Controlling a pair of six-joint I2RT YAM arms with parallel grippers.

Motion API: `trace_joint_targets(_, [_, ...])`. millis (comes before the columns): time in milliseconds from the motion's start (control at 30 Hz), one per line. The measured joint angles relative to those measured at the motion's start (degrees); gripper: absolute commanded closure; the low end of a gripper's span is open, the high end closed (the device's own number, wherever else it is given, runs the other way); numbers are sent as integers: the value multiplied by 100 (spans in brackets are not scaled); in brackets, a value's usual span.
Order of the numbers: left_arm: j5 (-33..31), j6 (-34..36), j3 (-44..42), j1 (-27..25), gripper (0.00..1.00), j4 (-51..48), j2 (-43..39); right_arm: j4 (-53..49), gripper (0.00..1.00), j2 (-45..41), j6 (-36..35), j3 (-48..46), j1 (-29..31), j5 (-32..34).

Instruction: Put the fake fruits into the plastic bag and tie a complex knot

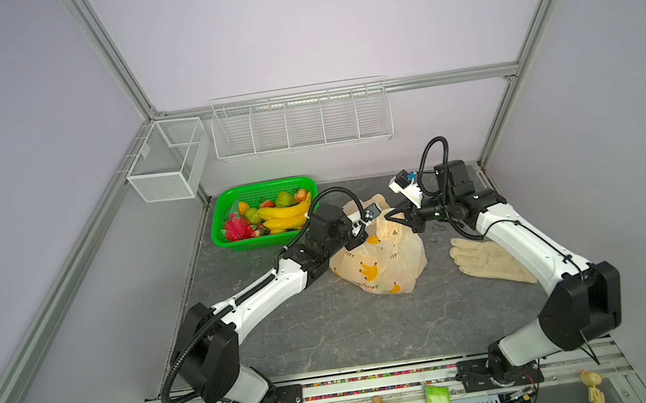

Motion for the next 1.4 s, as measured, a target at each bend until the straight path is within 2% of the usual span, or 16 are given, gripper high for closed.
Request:
trace_joint_targets(233, [219,-415,-367,15,100,-83,-667,562,93,-9,-435,-149,214,345])
trace_joint_targets(400, [393,-763,-748,26,100,-98,-1064,828,93,-9,-841,-149,275,179])
trace_joint_targets(467, [431,-901,-863,26,83,-87,-1180,863,93,-9,-1008,-146,280,13])
trace_joint_targets(567, [448,-1049,-911,33,65,-101,-1272,804,93,15,-1250,-122,280,-173])
trace_joint_targets(733, [533,-1121,-772,118,47,-356,-1311,605,94,35,-1674,-101,280,-426])
trace_joint_targets(800, [739,-1128,-603,238,38,-560,-1311,525,94,42,-1801,-81,280,-511])
trace_joint_targets(867, [1104,-1161,-345,431,33,-802,-1303,448,93,55,-1902,-50,280,-577])
trace_joint_targets(967, [1639,-1134,199,634,31,-1187,-1158,424,93,90,-1976,-2,280,-664])
trace_joint_targets(1133, [2363,-1069,1067,651,30,-1755,-555,422,93,120,-2011,9,280,-730])
trace_joint_targets(1400, [2791,-778,1775,649,27,-2767,348,422,93,125,-2011,9,280,-745])
